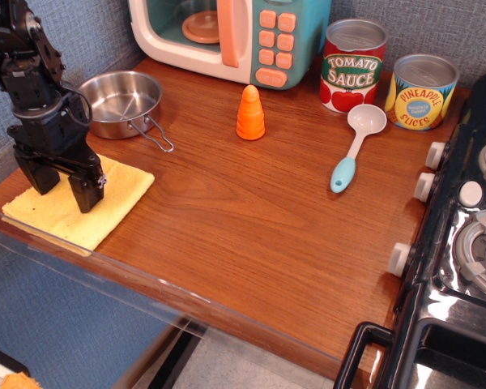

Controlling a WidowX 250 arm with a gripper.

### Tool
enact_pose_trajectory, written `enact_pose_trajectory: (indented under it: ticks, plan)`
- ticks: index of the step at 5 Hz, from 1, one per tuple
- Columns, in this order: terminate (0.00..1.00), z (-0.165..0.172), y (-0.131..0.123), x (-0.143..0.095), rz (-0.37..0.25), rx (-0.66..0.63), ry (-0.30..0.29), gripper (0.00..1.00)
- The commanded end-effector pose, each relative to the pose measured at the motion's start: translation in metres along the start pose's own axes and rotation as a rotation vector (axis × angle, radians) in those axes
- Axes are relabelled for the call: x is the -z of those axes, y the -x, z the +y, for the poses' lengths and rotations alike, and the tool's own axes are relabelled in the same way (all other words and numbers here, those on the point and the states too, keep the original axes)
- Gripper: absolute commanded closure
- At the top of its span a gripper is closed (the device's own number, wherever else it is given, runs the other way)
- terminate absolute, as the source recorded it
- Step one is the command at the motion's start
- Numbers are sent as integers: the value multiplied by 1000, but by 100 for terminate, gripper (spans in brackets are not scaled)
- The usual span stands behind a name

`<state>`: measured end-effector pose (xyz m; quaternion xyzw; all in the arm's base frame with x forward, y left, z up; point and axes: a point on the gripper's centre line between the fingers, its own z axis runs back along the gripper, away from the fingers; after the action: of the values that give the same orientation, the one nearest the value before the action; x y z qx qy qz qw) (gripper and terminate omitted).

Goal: Move towel to lower right corner

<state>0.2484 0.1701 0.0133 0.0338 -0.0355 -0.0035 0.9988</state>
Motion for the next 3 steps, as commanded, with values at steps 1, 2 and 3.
enact_pose_trajectory:
  ticks: [1,2,3]
  plan:
    - [0,-2,0,10,44,4,-23,0]
    - [0,-9,2,11,53,0,0,0]
    - [0,-28,0,6,45,13,14,0]
